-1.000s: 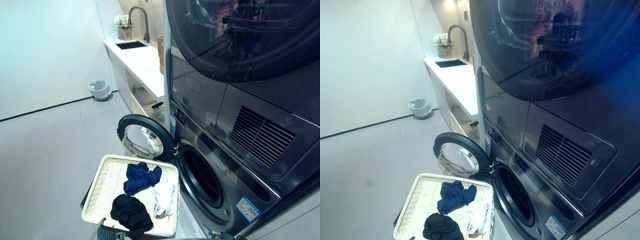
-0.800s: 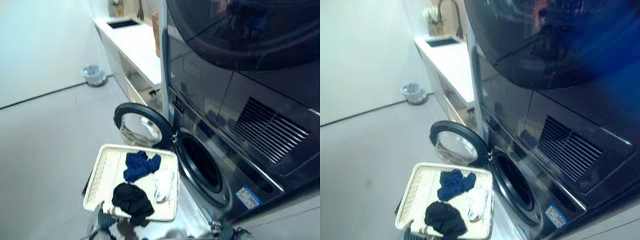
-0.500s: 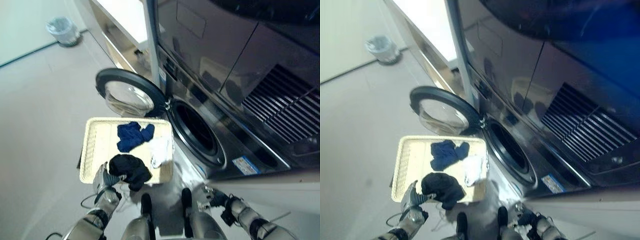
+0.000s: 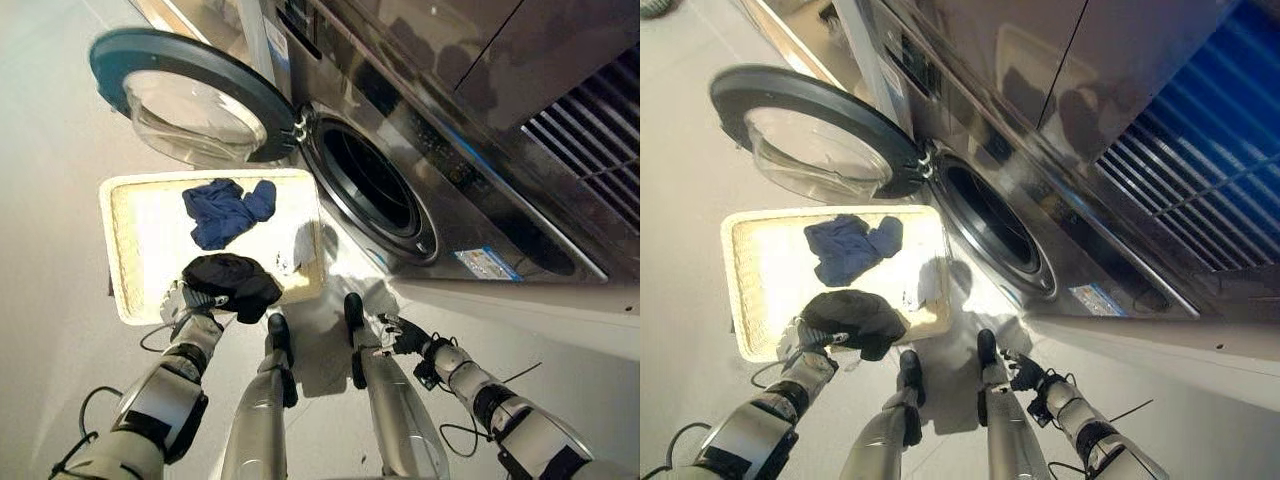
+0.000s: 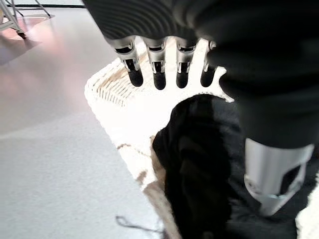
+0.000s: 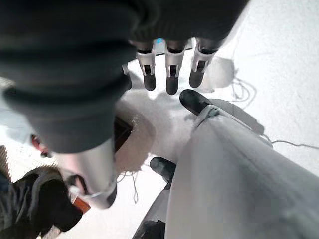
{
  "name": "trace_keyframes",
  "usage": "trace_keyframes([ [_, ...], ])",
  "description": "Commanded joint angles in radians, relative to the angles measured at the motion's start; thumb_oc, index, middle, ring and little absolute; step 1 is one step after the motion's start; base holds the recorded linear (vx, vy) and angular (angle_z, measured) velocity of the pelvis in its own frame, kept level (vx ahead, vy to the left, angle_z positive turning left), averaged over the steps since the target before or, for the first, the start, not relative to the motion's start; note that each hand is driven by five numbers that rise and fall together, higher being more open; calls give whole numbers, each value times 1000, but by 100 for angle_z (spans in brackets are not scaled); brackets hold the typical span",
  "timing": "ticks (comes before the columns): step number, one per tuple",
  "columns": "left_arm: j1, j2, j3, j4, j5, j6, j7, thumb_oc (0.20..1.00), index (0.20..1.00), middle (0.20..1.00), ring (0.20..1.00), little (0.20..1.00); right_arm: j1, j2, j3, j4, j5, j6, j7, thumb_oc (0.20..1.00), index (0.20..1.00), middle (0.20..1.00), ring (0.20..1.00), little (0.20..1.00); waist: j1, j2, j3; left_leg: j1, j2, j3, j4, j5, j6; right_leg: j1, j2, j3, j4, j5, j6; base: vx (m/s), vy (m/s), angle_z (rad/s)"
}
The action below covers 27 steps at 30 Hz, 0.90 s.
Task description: Put the clothes into the washing machine.
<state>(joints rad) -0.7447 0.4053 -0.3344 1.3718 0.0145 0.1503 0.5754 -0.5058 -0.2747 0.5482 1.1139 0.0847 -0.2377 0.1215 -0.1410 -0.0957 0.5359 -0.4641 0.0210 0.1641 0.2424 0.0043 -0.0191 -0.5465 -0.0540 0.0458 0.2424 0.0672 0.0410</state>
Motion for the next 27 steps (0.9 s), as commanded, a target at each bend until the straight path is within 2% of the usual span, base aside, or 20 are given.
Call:
trace_keyframes([
  [1, -53, 76, -2, 47, -33, 32, 10, 1000, 1000, 1000, 1000, 1000, 3, -7, 57, -76, 71, -19, -18, 1000, 1000, 1000, 1000, 1000, -21, -81, -16, -126, -68, -14, 241, -151, 2, -58, -1, 0, -58, 75, 41, 0, 0, 0],
  [3, -70, 87, -4, 49, -41, 31, 12, 1000, 1000, 1000, 1000, 1000, 1, -12, 64, -92, 87, -21, -24, 1000, 1000, 1000, 1000, 1000, -26, -86, -16, -154, -67, -17, 257, -155, 0, -85, 2, -1, -49, 77, 39, 0, 0, 0],
  [5, -105, 109, -7, 53, -68, 1, 22, 1000, 1000, 1000, 1000, 1000, -1, -24, 73, -119, 126, -29, -31, 1000, 1000, 1000, 1000, 1000, -35, -96, -16, -211, -67, -28, 294, -164, -2, -135, 5, -6, -30, 80, 36, 1, -43, 2],
  [7, -140, 126, -5, 51, -126, -79, 35, 1000, 1000, 1000, 1000, 1000, 1, -33, 80, -147, 162, -35, -41, 1000, 1000, 1000, 1000, 1000, -41, -106, -16, -270, -69, -50, 344, -184, 0, -190, 9, -9, -3, 80, 33, 28, -69, -4],
  [8, -150, 130, 3, 46, -181, -158, 8, 859, 859, 859, 859, 859, 8, -33, 85, -159, 175, -38, -46, 1000, 1000, 1000, 1000, 1000, -37, -109, -16, -289, -65, -59, 373, -205, 1, -206, 17, -11, 12, 74, 33, 29, -91, -4],
  [9, -161, 130, 15, 38, -252, -227, -54, 391, 391, 391, 391, 391, 10, -30, 91, -168, 183, -41, -51, 1000, 1000, 1000, 1000, 1000, -39, -115, -16, -304, -66, -65, 384, -211, 3, -219, 19, -12, 19, 71, 32, 3, -82, 1],
  [10, -168, 131, 19, 36, -287, -254, -83, 310, 310, 310, 310, 310, 7, -29, 92, -171, 184, -41, -53, 1000, 1000, 1000, 1000, 1000, -44, -119, -16, -313, -70, -67, 381, -203, 3, -226, 15, -13, 19, 76, 32, -1, -46, 3],
  [11, -165, 130, 18, 36, -287, -254, -83, 310, 310, 310, 310, 310, 10, -29, 93, -171, 184, -42, -53, 1000, 1000, 1000, 1000, 1000, -39, -116, -16, -310, -65, -67, 389, -215, 3, -223, 20, -13, 22, 70, 31, 10, -81, 1],
  [12, -174, 113, 48, 8, -436, -358, -197, 200, 200, 200, 200, 200, 23, -22, 95, -188, 185, -44, -57, 1000, 1000, 1000, 1000, 1000, -38, -123, -16, -324, -69, -78, 396, -222, 7, -235, 27, -16, 33, 64, 31, 23, -84, 2],
  [15, -152, 92, 83, -72, -621, -472, -326, 200, 200, 200, 200, 200, 43, -22, 85, -207, 184, -53, -52, 1000, 1000, 1000, 1000, 1000, -35, -125, -16, -318, -76, -90, 387, -226, 7, -228, 35, -15, 32, 60, 31, -1, -95, 8],
  [19, -99, 48, 122, -191, -746, -569, -375, 200, 200, 200, 200, 200, 62, -24, 66, -222, 171, -59, -48, 1000, 1000, 1000, 1000, 1000, -26, -117, -16, -291, -84, -99, 352, -215, 2, -206, 41, -16, 24, 55, 29, 0, -64, 12],
  [21, -54, 26, 134, -249, -727, -605, -331, 200, 200, 200, 200, 200, 71, -25, 53, -220, 162, -65, -43, 1000, 1000, 1000, 1000, 1000, -13, -109, -16, -258, -88, -104, 327, -207, -2, -173, 41, -18, 17, 46, 27, -6, -69, 7],
  [23, -34, 20, 141, -263, -706, -616, -291, 200, 200, 200, 200, 200, 72, -27, 45, -217, 156, -70, -42, 1000, 1000, 1000, 1000, 1000, -10, -107, -16, -242, -95, -105, 306, -190, -4, -158, 36, -20, 11, 48, 26, -16, -44, 7],
  [27, 11, 23, 146, -265, -595, -612, -168, 200, 200, 200, 200, 200, 79, -33, 36, -206, 147, -88, -45, 1000, 1000, 1000, 1000, 1000, 16, -87, -16, -181, -94, -113, 274, -183, -7, -99, 34, -29, 10, 20, 23, 2, -35, 7],
])
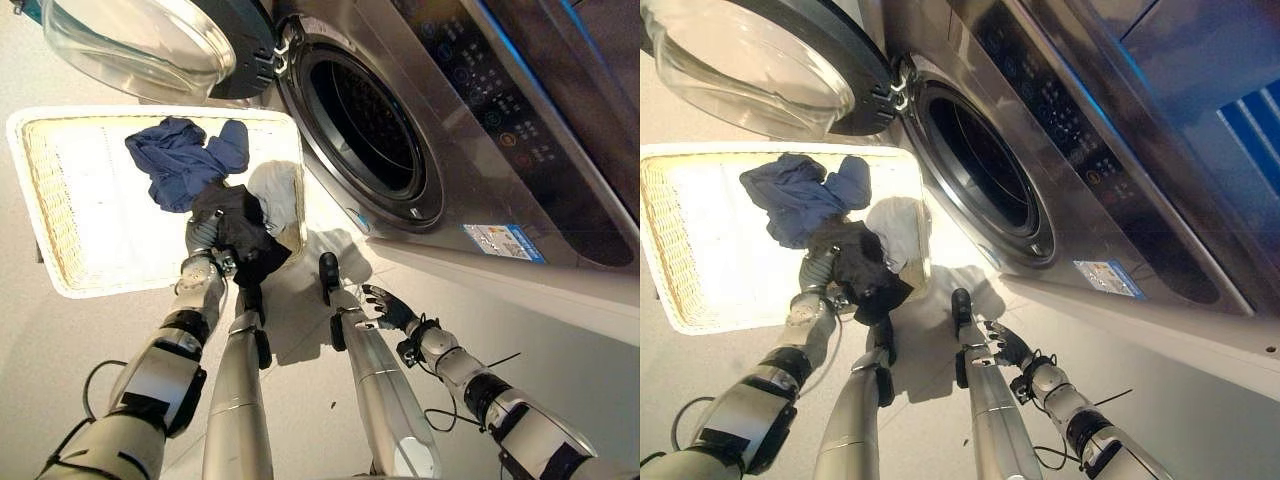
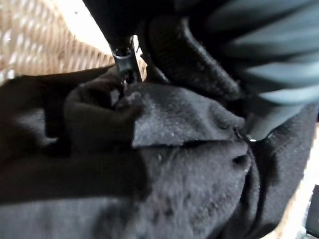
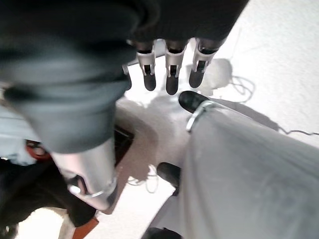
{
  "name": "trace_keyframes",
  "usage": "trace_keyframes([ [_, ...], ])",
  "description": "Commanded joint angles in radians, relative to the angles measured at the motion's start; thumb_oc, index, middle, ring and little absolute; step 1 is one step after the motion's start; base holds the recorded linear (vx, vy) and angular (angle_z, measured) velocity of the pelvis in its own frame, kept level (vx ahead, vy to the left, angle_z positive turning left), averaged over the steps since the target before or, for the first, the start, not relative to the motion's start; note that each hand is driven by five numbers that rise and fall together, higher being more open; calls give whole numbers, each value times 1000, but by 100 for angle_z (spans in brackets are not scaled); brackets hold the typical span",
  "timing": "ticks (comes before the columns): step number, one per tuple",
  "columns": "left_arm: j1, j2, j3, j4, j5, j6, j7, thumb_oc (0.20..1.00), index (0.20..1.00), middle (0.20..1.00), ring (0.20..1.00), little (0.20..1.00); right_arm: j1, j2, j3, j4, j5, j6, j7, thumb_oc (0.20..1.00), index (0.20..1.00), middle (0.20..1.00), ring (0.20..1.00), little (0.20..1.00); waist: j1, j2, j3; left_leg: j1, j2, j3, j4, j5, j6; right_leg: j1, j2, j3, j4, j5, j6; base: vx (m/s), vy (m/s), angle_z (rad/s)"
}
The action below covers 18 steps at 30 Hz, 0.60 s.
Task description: Put the clothes into the washing machine.
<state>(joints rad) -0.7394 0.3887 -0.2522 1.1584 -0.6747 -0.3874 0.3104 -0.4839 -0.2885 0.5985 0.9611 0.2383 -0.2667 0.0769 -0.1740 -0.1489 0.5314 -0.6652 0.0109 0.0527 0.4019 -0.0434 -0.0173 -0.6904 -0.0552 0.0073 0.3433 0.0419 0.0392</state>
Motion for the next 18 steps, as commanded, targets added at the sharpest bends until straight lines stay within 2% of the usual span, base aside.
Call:
trace_keyframes([
  [1, 11, 44, 66, -53, 108, -67, 120, 200, 200, 200, 200, 200, 55, -20, -17, -52, -10, -64, 0, 1000, 1000, 1000, 1000, 1000, 50, -33, -11, 28, -89, -4, 98, -118, -11, 52, 29, 8, -95, 47, 24, 2, -38, 8],
  [2, 46, 52, 72, -46, 154, -52, 178, 200, 200, 200, 200, 200, 61, -27, -23, -54, -9, -82, -6, 1000, 1000, 1000, 1000, 1000, 73, -14, -11, 75, -86, -13, 77, -116, -14, 98, 28, 2, -91, 21, 22, -28, -39, 8],
  [3, 52, 56, 73, -45, 163, -49, 194, 200, 200, 200, 200, 200, 57, -30, -25, -54, -11, -89, -8, 1000, 1000, 1000, 1000, 1000, 73, -12, -11, 86, -91, -16, 58, -98, -14, 107, 20, -2, -95, 22, 21, -13, -31, 12],
  [5, 84, 60, 78, -50, 173, -43, 211, 200, 200, 200, 200, 200, 60, -39, -31, -72, -7, -92, -13, 1000, 1000, 1000, 1000, 1000, 93, 4, -11, 123, -89, -23, 45, -99, -16, 146, 19, -10, -89, 0, 19, -11, -9, 22],
  [8, 127, 57, 88, -70, 167, -42, 231, 200, 200, 200, 200, 200, 56, -51, -42, -102, 6, -102, -13, 1000, 1000, 1000, 1000, 1000, 110, 19, -11, 170, -98, -39, 4, -71, -19, 187, 8, -21, -92, -10, 17, -17, -9, 17],
  [10, 176, 44, 100, -103, 147, -55, 239, 200, 200, 200, 200, 200, 50, -63, -58, -139, 18, -100, -8, 1000, 1000, 1000, 1000, 1000, 130, 38, -11, 214, -103, -53, -35, -51, -22, 227, 5, -33, -95, -22, 16, -19, 4, 24],
  [11, 234, 20, 110, -148, 154, -72, 256, 200, 200, 200, 200, 200, 47, -74, -74, -185, 26, -90, -5, 1000, 1000, 1000, 1000, 1000, 150, 58, -11, 264, -101, -70, -80, -28, -27, 270, 0, -48, -101, -31, 16, -13, 9, 26],
  [15, 285, -5, 111, -203, 160, -86, 265, 200, 200, 200, 200, 200, 44, -83, -91, -230, 40, -78, 2, 1000, 1000, 1000, 1000, 1000, 164, 76, -11, 306, -97, -85, -121, -7, -32, 310, -5, -66, -114, -36, 16, -14, 4, 24],
  [16, 344, -32, 105, -288, 166, -106, 252, 200, 200, 200, 200, 200, 43, -96, -112, -300, 59, -57, 11, 1000, 1000, 1000, 1000, 1000, 179, 99, -12, 359, -88, -97, -172, 17, -38, 365, -8, -89, -133, -40, 16, -28, 6, 26],
  [18, 393, -49, 99, -367, 130, -136, 180, 200, 200, 200, 200, 200, 52, -104, -125, -365, 66, -43, 18, 1000, 1000, 1000, 1000, 1000, 188, 110, -28, 389, -80, -100, -210, 32, -43, 398, -8, -107, -154, -42, 16, 8, 4, 25],
])
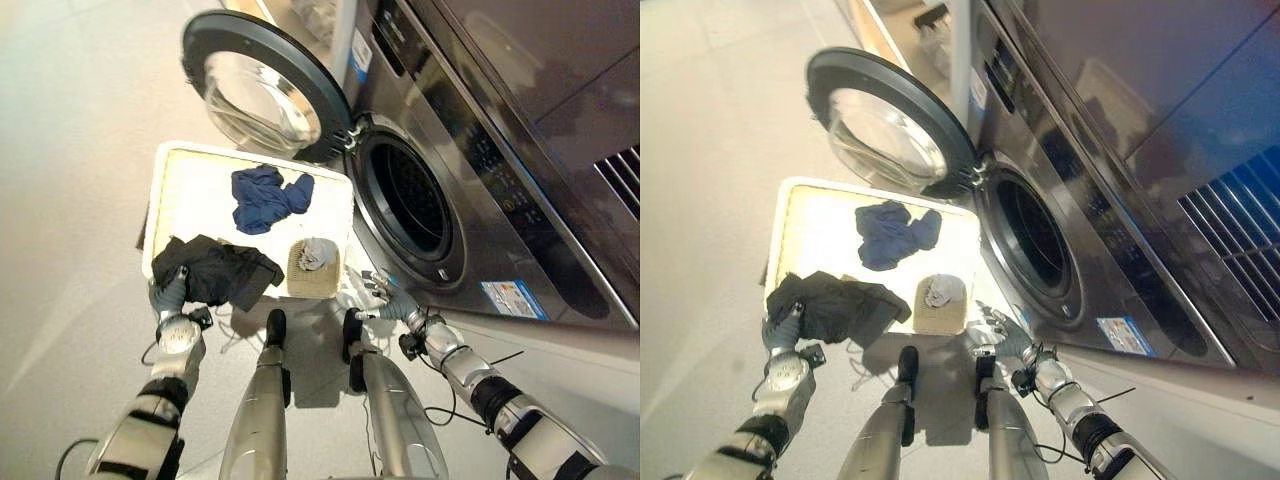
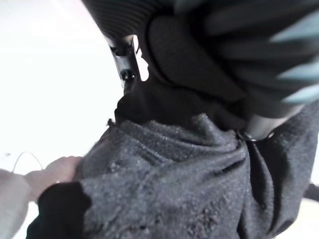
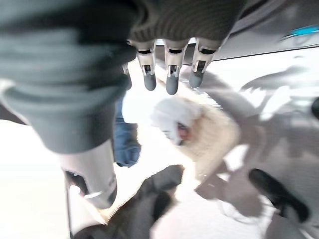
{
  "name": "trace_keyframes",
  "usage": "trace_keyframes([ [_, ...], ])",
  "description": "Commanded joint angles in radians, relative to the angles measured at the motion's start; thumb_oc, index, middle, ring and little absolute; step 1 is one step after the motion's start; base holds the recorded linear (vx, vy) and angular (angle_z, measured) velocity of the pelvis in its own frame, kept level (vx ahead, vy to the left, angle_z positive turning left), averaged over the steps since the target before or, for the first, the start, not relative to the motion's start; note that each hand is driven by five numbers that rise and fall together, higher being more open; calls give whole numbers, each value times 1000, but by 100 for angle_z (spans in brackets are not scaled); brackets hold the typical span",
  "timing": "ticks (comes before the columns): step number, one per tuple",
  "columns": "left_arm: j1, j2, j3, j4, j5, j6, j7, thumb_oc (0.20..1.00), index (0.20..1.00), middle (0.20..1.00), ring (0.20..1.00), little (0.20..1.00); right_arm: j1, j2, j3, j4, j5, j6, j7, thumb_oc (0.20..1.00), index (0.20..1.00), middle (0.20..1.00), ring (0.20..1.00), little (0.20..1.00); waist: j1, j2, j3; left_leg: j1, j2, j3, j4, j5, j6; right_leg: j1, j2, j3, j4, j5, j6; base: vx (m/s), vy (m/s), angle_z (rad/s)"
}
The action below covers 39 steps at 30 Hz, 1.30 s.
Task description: Put the clothes into the washing machine.
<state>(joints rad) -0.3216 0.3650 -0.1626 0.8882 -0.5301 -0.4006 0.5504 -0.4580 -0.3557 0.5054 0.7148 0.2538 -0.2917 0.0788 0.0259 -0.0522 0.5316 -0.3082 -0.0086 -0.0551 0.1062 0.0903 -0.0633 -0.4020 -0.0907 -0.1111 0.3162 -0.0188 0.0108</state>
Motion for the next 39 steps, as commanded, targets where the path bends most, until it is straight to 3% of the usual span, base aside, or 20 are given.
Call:
trace_keyframes([
  [1, 6, -33, 7, -155, -41, -126, -124, 200, 200, 200, 200, 200, 31, -38, -41, -168, 43, 0, 10, 1000, 1000, 1000, 1000, 1000, -6, 22, -39, 49, -56, 8, 63, -93, 0, 128, 26, 2, -140, 19, 44, 29, 5, 27],
  [2, 35, -42, 3, -218, -77, -130, -239, 200, 200, 200, 200, 200, 38, -35, -50, -215, 31, 5, 10, 1000, 1000, 1000, 1000, 1000, 1, 32, -50, 67, -51, 7, 34, -82, -2, 148, 26, -7, -154, 19, 45, 18, 5, 19],
  [4, 41, -43, 2, -229, -93, -126, -274, 200, 200, 200, 200, 200, 41, -35, -53, -224, 30, 5, 11, 1000, 1000, 1000, 1000, 1000, 3, 34, -52, 73, -50, 7, 27, -79, -2, 154, 26, -9, -158, 19, 45, 12, -2, 6],
  [6, 99, -26, -33, -412, -193, -44, -534, 200, 200, 200, 200, 200, 53, -27, -66, -308, -19, 7, 37, 1000, 1000, 1000, 1000, 1000, 17, 57, -77, 109, -40, 11, -25, -58, -6, 196, 23, -27, -185, 17, 47, 25, 8, 7],
  [8, 114, -14, -47, -466, -217, -8, -601, 200, 200, 200, 200, 200, 57, -26, -65, -328, -41, 6, 53, 1000, 1000, 1000, 1000, 1000, 19, 64, -84, 122, -37, 12, -37, -53, -8, 209, 22, -32, -189, 15, 46, 32, 30, 10],
  [11, 123, -5, -87, -585, -282, 99, -813, 200, 200, 200, 200, 200, 42, -27, -26, -379, -108, 16, 123, 1000, 1000, 1000, 1000, 1000, 21, 81, -104, 146, -37, 19, -46, -49, -8, 239, 17, -47, -194, 6, 42, 46, 59, 7],
  [13, 120, -3, -97, -603, -292, 118, -845, 200, 200, 200, 200, 200, 33, -29, -12, -388, -119, 22, 137, 1000, 1000, 1000, 1000, 1000, 21, 83, -105, 150, -38, 20, -46, -49, -7, 246, 16, -48, -196, 6, 42, 43, 40, 3],
  [14, 100, 5, -133, -658, -323, 169, -912, 200, 200, 200, 200, 200, -3, -37, 31, -398, -135, 60, 193, 1000, 1000, 1000, 1000, 1000, 20, 87, -112, 162, -38, 25, -41, -52, -8, 264, 13, -50, -201, 4, 39, 60, 43, 3],
  [20, 42, 31, -205, -759, -417, 289, -1032, 200, 200, 200, 200, 200, -65, -56, 131, -407, -113, 118, 295, 1000, 1000, 1000, 1000, 1000, 19, 85, -114, 180, -37, 32, -45, -53, -3, 287, 12, -49, -212, 9, 43, 38, 4, 1],
  [24, 10, 38, -241, -772, -468, 328, -1061, 200, 200, 200, 200, 200, -93, -50, 176, -410, -94, 159, 337, 1000, 1000, 1000, 1000, 1000, 15, 83, -107, 186, -37, 38, -55, -52, 0, 286, 14, -44, -222, 17, 46, 0, 0, 0],
  [30, -32, 44, -284, -756, -501, 366, -1027, 200, 200, 200, 200, 200, -109, -32, 212, -431, 53, 220, 371, 1000, 1000, 1000, 1000, 1000, 1, 81, -91, 181, -38, 52, -64, -50, 6, 270, 16, -31, -229, 31, 49, -10, 0, -2],
  [31, -33, 44, -287, -752, -498, 367, -1015, 200, 200, 200, 200, 200, -104, -26, 212, -434, 82, 234, 375, 805, 805, 805, 805, 805, -1, 81, -89, 180, -39, 55, -64, -50, 7, 267, 16, -30, -229, 32, 49, 0, 0, 0],
  [32, -32, 44, -289, -741, -472, 357, -979, 200, 200, 200, 200, 200, -93, -20, 208, -437, 146, 263, 376, 395, 395, 395, 395, 395, -4, 82, -85, 176, -40, 60, -62, -50, 8, 261, 15, -27, -227, 33, 50, -12, 24, -5],
  [33, -30, 47, -289, -735, -460, 353, -955, 200, 200, 200, 200, 200, -81, -15, 203, -438, 174, 274, 375, 238, 238, 238, 238, 238, -6, 82, -82, 175, -40, 61, -62, -49, 8, 258, 15, -26, -226, 35, 51, -17, 29, -10],
  [34, -28, 49, -287, -721, -432, 345, -913, 200, 200, 200, 200, 200, -60, -7, 193, -437, 210, 291, 370, 200, 200, 200, 200, 200, -9, 82, -77, 169, -42, 64, -60, -49, 10, 251, 14, -24, -223, 36, 52, -28, 27, -8],
  [35, -22, 49, -279, -694, -387, 329, -854, 442, 442, 442, 442, 442, -30, 1, 176, -428, 270, 297, 352, 200, 200, 200, 200, 200, -14, 83, -68, 161, -43, 70, -60, -46, 11, 240, 12, -24, -221, 39, 53, -31, 25, -8],
  [36, -20, 49, -276, -686, -367, 322, -832, 504, 504, 504, 504, 504, -20, 2, 170, -426, 290, 301, 345, 200, 200, 200, 200, 200, -15, 84, -66, 159, -44, 71, -59, -46, 12, 235, 12, -23, -219, 39, 54, -40, 22, -2],
  [37, -14, 50, -271, -681, -344, 312, -801, 715, 715, 715, 715, 715, -4, 5, 159, -426, 315, 304, 333, 200, 200, 200, 200, 200, -16, 85, -61, 153, -44, 74, -59, -43, 12, 227, 11, -24, -216, 39, 55, -41, 20, -3],
  [38, -4, 51, -265, -675, -322, 310, -750, 1000, 1000, 1000, 1000, 1000, 20, 11, 142, -419, 360, 300, 309, 200, 200, 200, 200, 200, -18, 88, -53, 147, -45, 78, -59, -40, 13, 217, 10, -25, -212, 42, 55, -40, 17, -2],
  [39, 0, 49, -262, -670, -304, 309, -724, 1000, 1000, 1000, 1000, 1000, 30, 16, 133, -414, 373, 299, 303, 200, 200, 200, 200, 200, -19, 89, -49, 144, -45, 79, -60, -38, 13, 213, 10, -25, -211, 42, 55, -38, 14, -3],
])
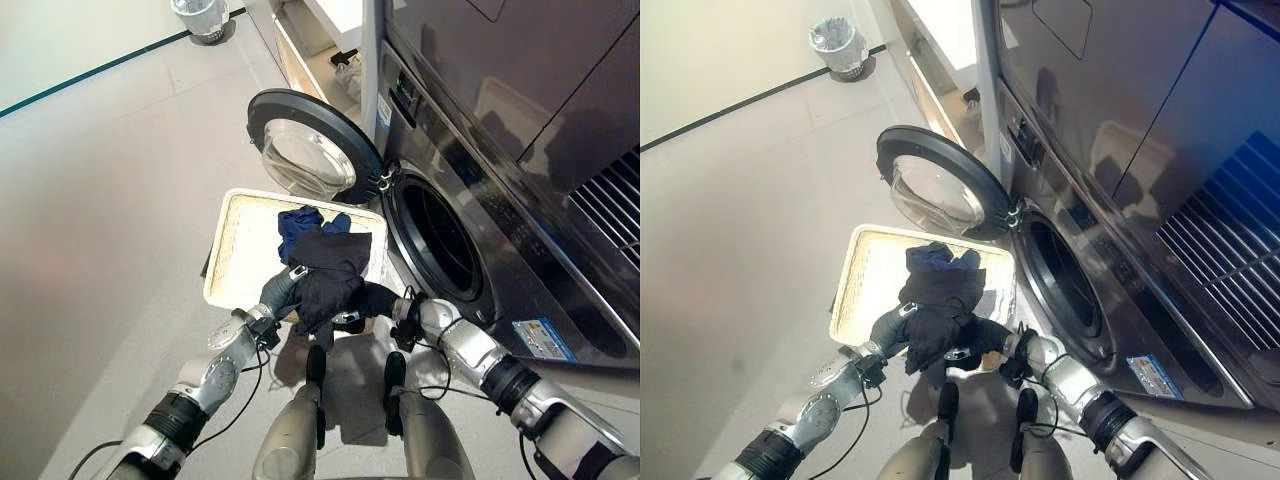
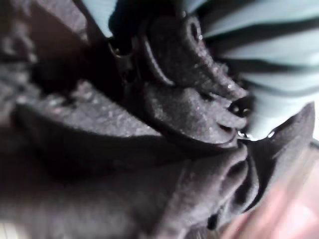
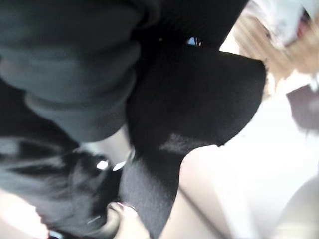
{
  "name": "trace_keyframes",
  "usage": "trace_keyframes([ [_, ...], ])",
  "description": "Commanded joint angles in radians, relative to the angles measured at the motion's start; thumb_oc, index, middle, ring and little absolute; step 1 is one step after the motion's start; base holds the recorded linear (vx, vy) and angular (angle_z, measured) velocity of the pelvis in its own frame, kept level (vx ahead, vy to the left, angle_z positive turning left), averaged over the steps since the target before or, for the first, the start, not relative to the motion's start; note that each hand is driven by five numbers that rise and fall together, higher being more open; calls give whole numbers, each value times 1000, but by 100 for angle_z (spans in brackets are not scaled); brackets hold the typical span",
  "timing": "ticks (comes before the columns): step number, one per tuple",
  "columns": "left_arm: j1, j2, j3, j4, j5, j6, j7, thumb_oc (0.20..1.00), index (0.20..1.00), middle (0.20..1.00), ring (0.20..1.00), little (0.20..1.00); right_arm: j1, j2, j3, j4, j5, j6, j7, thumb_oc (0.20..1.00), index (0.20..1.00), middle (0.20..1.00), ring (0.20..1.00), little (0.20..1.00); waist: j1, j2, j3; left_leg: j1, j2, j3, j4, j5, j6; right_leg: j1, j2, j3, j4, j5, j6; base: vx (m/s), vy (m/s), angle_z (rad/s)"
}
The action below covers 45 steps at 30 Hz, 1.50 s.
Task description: Put the clothes into the washing machine.
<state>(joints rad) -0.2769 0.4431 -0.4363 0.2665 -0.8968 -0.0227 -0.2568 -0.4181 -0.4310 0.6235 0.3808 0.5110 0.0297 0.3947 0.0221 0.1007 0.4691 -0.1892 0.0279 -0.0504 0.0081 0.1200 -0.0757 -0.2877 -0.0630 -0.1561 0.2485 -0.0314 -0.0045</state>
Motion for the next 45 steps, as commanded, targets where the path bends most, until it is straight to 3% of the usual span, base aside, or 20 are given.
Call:
trace_keyframes([
  [1, -35, -32, 18, -35, 113, -78, 147, 1000, 1000, 1000, 1000, 1000, 14, 104, -10, -69, 161, -29, -43, 200, 200, 200, 200, 200, -17, -61, 22, 19, -83, 77, 35, -63, 27, 88, -17, 20, -139, 56, 71, -39, 13, -5],
  [2, -22, -32, 28, -12, 169, -85, 241, 1000, 1000, 1000, 1000, 1000, 38, 121, -43, -47, 215, -41, -81, 200, 200, 200, 200, 200, -21, -56, 36, 8, -83, 81, 33, -57, 28, 70, -17, 21, -132, 58, 71, -41, 14, -7],
  [8, -7, -25, 33, 72, 270, -119, 439, 1000, 1000, 1000, 1000, 1000, 51, 138, -105, 38, 343, -84, -171, 200, 200, 200, 200, 200, -17, -34, 51, -64, -81, 76, 24, -35, 29, -24, -17, 25, -95, 58, 72, -5, -8, -13],
  [12, -26, -44, 47, 223, 409, -175, 651, 1000, 1000, 1000, 1000, 1000, -21, 146, -142, 168, 353, -86, -242, 200, 200, 200, 200, 200, -14, -11, 51, -129, -81, 81, 35, -26, 22, -97, -14, 24, -61, 49, 63, 40, -5, -17],
  [14, -30, -49, 50, 250, 421, -191, 682, 1000, 1000, 1000, 1000, 1000, -36, 143, -151, 192, 351, -81, -242, 200, 200, 200, 200, 200, -13, -6, 51, -141, -81, 82, 37, -23, 21, -110, -13, 24, -55, 47, 62, 35, -8, -17],
  [17, -63, -95, 110, 385, 426, -290, 859, 1000, 1000, 1000, 1000, 1000, -116, 126, -208, 333, 368, -68, -228, 200, 200, 200, 200, 200, -3, 26, 51, -209, -78, 85, 53, -8, 11, -187, -8, 26, -2, 26, 52, 71, -47, -8],
  [25, -118, -160, 191, 485, 367, -338, 924, 1000, 1000, 1000, 1000, 1000, -278, 121, -324, 444, 528, -88, -297, 200, 200, 200, 200, 200, 22, 101, 51, -367, -63, 93, 126, 16, -9, -382, -3, 19, 209, -53, 32, 66, -61, 0],
  [29, -76, -198, 176, 483, 403, -356, 912, 1000, 1000, 1000, 1000, 1000, -420, 92, -456, 418, 718, -283, -474, 200, 200, 200, 200, 200, 24, 142, 51, -414, -59, 108, 160, 0, -10, -453, 1, 32, 283, -99, 21, 82, 1, 5],
  [32, -34, -221, 152, 466, 408, -409, 873, 1000, 1000, 1000, 1000, 1000, -521, 32, -557, 401, 776, -520, -583, 200, 200, 200, 200, 200, 24, 162, 51, -443, -55, 118, 164, -2, -8, -488, 9, 46, 306, -114, 17, 7, 12, -7],
  [33, -32, -221, 150, 465, 407, -414, 867, 1000, 1000, 1000, 1000, 1000, -530, 26, -565, 400, 779, -549, -596, 200, 200, 200, 200, 200, 25, 164, 51, -445, -54, 120, 166, -3, -8, -491, 10, 47, 309, -115, 17, 33, 6, -11],
  [35, -5, -222, 131, 451, 401, -454, 818, 1000, 1000, 1000, 1000, 1000, -595, -47, -651, 371, 831, -784, -707, 200, 200, 200, 200, 200, 24, 176, 51, -458, -54, 118, 175, -11, -7, -504, 12, 57, 325, -123, 18, 35, 9, -11],
  [37, 6, -218, 129, 446, 393, -467, 800, 1000, 1000, 1000, 1000, 1000, -622, -81, -688, 353, 879, -879, -730, 200, 200, 200, 200, 200, 25, 180, 51, -464, -53, 118, 177, -14, -6, -510, 16, 61, 324, -122, 18, 5, -18, -8],
  [38, 26, -205, 126, 430, 377, -484, 771, 1000, 1000, 1000, 1000, 1000, -653, -143, -746, 327, 869, -1081, -781, 200, 200, 200, 200, 200, 20, 179, 51, -473, -56, 112, 177, -18, -1, -517, 20, 65, 325, -124, 19, -9, -49, -3],
  [39, 26, -197, 120, 426, 367, -484, 766, 1000, 1000, 1000, 1000, 1000, -658, -155, -753, 324, 824, -1123, -821, 200, 200, 200, 200, 200, 22, 179, 51, -475, -57, 110, 179, -20, 0, -520, 20, 65, 327, -125, 19, -43, -76, 5],
  [40, 25, -174, 114, 410, 342, -468, 761, 1000, 1000, 1000, 1000, 1000, -688, -218, -775, 328, 626, -1245, -1001, 200, 200, 200, 200, 200, 24, 179, 51, -486, -58, 105, 181, -13, 5, -531, 23, 61, 321, -108, 18, -7, -47, 7],
  [41, 32, -164, 117, 402, 322, -456, 752, 1000, 1000, 1000, 1000, 1000, -702, -278, -791, 345, 488, -1306, -1105, 200, 200, 200, 200, 200, 17, 175, 51, -485, -63, 100, 190, -24, 7, -533, 22, 66, 330, -115, 19, 4, -39, 7],
  [42, 35, -160, 118, 397, 299, -445, 738, 1000, 1000, 1000, 1000, 1000, -726, -336, -800, 325, 214, -1274, -1338, 200, 200, 200, 200, 200, 15, 175, 51, -488, -67, 95, 202, -28, 9, -541, 19, 68, 341, -116, 19, 71, -16, 7],
  [43, 38, -160, 123, 396, 285, -435, 717, 1000, 1000, 1000, 1000, 1000, -735, -345, -775, 153, -489, -1012, -1973, 200, 200, 200, 200, 200, 8, 172, 51, -487, -79, 92, 219, -47, 11, -545, 7, 72, 365, -139, 21, 22, 38, 6],
  [44, 38, -152, 140, 381, 275, -413, 702, 1000, 1000, 1000, 1000, 1000, -726, -389, -752, 30, -628, -839, -2009, 407, 407, 407, 407, 407, 2, 171, 51, -504, -70, 90, 229, -33, 7, -564, 11, 74, 354, -108, 22, -8, 48, 2],
  [45, 37, -152, 144, 378, 275, -410, 699, 1000, 1000, 1000, 1000, 1000, -723, -393, -749, 13, -635, -817, -2009, 580, 580, 580, 580, 580, 2, 172, 51, -512, -67, 90, 230, -25, 7, -572, 13, 74, 350, -95, 21, -40, 85, -6],
])
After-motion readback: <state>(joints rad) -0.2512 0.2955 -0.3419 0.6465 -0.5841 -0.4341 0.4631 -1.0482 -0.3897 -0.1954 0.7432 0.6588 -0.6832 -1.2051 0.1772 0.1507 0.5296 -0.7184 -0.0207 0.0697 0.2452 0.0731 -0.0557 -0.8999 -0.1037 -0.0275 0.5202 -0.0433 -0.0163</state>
